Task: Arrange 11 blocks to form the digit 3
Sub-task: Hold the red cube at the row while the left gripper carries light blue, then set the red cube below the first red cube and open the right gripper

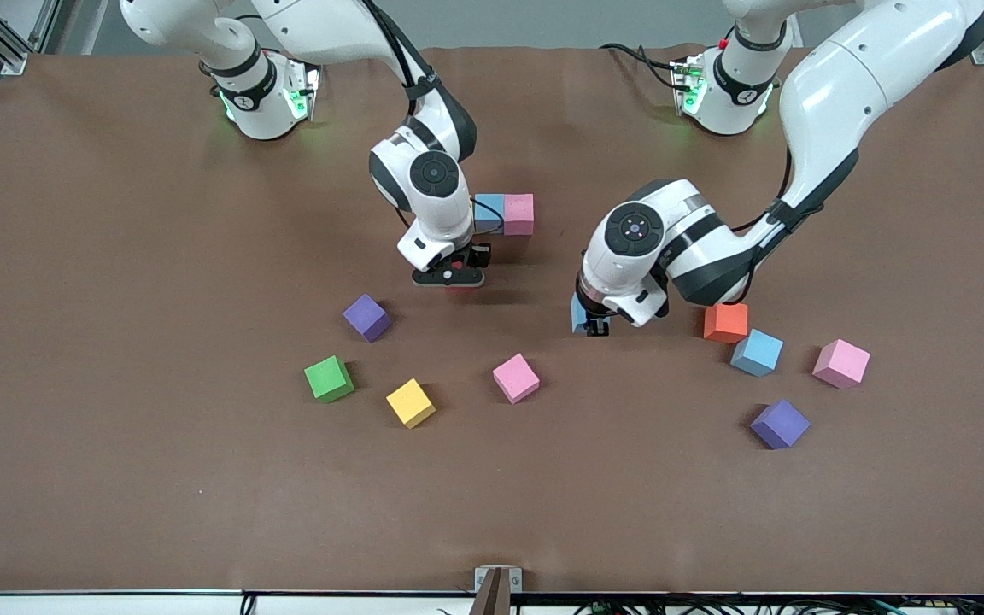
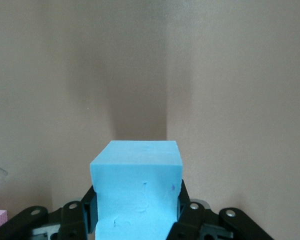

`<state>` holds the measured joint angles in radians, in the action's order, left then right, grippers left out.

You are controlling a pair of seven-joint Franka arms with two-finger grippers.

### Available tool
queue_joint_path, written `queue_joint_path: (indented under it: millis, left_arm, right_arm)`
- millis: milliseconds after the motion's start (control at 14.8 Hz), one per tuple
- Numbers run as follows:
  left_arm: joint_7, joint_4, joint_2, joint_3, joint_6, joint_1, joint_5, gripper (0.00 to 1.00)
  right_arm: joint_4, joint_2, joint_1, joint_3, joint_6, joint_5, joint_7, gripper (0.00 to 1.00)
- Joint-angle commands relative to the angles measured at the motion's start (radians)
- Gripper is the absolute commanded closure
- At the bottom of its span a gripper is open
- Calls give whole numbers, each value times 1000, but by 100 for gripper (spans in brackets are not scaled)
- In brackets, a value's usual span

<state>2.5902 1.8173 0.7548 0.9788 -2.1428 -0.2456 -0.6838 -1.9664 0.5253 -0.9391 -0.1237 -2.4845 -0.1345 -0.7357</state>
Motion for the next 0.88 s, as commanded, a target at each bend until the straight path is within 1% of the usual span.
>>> queue_joint_path:
  millis: [0,135,337,674,809]
  left_arm:
    - [8,14,-23,0,6,2,-14,50]
    - [-2,14,-23,0,6,2,-25,50]
    - [-83,8,-23,0,-5,14,-25,50]
    - [-90,5,-23,0,-5,22,-23,50]
    - [-88,2,-23,0,-6,22,-20,50]
  right_arm:
    - [-35,-31,-7,-5,-5,-4,2,66]
    - [-35,-31,-7,-5,-5,-2,4,66]
    - [-35,-31,-7,-5,-5,7,16,66]
    - [-35,-31,-7,-5,-8,6,25,66]
    - [-35,-31,-7,-5,-8,6,22,65]
